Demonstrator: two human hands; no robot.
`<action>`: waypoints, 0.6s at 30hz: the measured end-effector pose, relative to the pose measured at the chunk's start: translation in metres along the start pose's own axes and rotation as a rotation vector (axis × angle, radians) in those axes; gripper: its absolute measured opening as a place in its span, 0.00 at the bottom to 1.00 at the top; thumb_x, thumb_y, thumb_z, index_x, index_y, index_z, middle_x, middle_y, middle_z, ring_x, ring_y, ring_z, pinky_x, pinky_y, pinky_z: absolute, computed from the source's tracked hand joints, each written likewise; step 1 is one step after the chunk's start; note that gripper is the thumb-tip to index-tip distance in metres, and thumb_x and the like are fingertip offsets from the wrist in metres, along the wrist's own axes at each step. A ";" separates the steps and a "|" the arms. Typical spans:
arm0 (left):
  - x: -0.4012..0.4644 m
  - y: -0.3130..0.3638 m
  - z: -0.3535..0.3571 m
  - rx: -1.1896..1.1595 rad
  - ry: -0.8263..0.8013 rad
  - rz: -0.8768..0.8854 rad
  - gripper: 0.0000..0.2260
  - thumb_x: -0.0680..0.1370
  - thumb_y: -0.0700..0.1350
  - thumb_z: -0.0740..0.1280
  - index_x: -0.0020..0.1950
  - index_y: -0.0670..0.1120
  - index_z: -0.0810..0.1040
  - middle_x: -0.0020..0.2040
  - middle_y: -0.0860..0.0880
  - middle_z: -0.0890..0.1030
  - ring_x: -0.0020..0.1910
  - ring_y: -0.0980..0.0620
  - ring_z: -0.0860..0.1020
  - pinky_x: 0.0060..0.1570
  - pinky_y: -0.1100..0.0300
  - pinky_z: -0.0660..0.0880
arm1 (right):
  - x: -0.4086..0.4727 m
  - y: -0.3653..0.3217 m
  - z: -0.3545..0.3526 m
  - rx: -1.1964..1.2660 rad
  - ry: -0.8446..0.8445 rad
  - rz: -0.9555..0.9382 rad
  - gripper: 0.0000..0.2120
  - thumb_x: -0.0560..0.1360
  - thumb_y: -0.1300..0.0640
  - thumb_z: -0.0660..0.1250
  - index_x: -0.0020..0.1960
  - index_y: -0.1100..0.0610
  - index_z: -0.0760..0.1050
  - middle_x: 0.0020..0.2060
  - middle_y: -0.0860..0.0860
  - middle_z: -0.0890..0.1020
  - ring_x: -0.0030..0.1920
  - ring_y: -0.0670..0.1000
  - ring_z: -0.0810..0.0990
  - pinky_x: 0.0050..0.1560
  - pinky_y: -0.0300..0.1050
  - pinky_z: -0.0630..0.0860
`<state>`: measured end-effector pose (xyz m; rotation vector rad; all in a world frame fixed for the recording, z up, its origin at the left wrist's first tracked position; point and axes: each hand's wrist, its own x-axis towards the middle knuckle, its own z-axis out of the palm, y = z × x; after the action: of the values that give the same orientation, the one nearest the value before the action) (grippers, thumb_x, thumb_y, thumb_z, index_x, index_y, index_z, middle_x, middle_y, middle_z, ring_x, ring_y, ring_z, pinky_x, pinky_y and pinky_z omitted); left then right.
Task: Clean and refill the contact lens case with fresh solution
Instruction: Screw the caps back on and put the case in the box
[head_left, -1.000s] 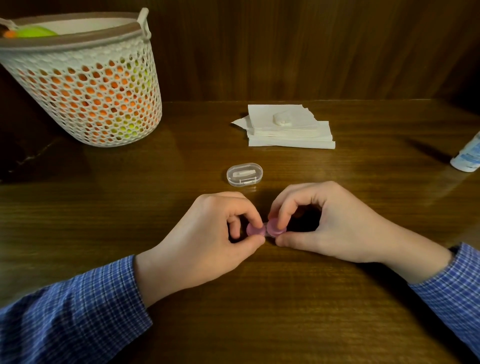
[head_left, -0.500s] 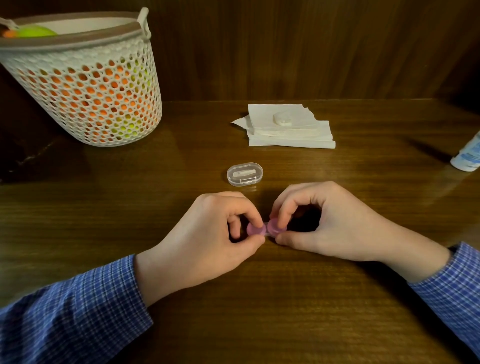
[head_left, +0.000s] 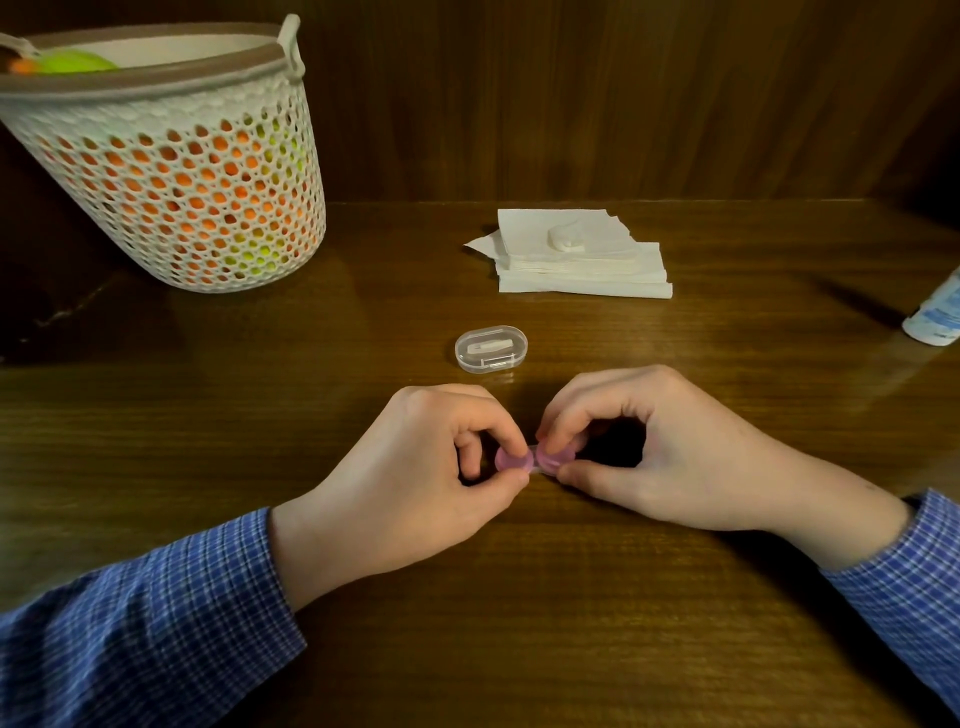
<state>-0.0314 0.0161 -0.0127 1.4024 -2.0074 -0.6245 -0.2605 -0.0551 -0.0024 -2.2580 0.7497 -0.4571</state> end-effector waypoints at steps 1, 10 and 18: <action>0.000 0.000 0.000 0.002 0.001 -0.002 0.04 0.75 0.45 0.77 0.49 0.52 0.87 0.44 0.55 0.84 0.33 0.50 0.81 0.32 0.70 0.74 | 0.000 0.000 0.000 0.000 -0.003 -0.001 0.07 0.74 0.59 0.77 0.49 0.48 0.86 0.49 0.43 0.85 0.52 0.49 0.84 0.52 0.43 0.83; 0.000 0.001 -0.001 0.000 -0.001 -0.007 0.04 0.76 0.45 0.77 0.49 0.51 0.87 0.44 0.55 0.84 0.32 0.50 0.80 0.33 0.72 0.73 | 0.000 -0.003 -0.003 -0.017 -0.018 -0.030 0.07 0.75 0.60 0.76 0.49 0.49 0.86 0.50 0.42 0.85 0.52 0.46 0.85 0.53 0.39 0.82; 0.000 0.001 -0.001 -0.005 -0.006 -0.008 0.04 0.76 0.44 0.77 0.50 0.51 0.87 0.45 0.55 0.84 0.32 0.51 0.80 0.31 0.70 0.74 | 0.000 -0.002 -0.003 -0.035 -0.023 -0.069 0.07 0.75 0.60 0.77 0.50 0.50 0.86 0.49 0.42 0.85 0.53 0.47 0.85 0.53 0.39 0.82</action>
<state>-0.0316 0.0164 -0.0118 1.4080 -2.0043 -0.6369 -0.2610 -0.0554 0.0015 -2.3232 0.6745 -0.4526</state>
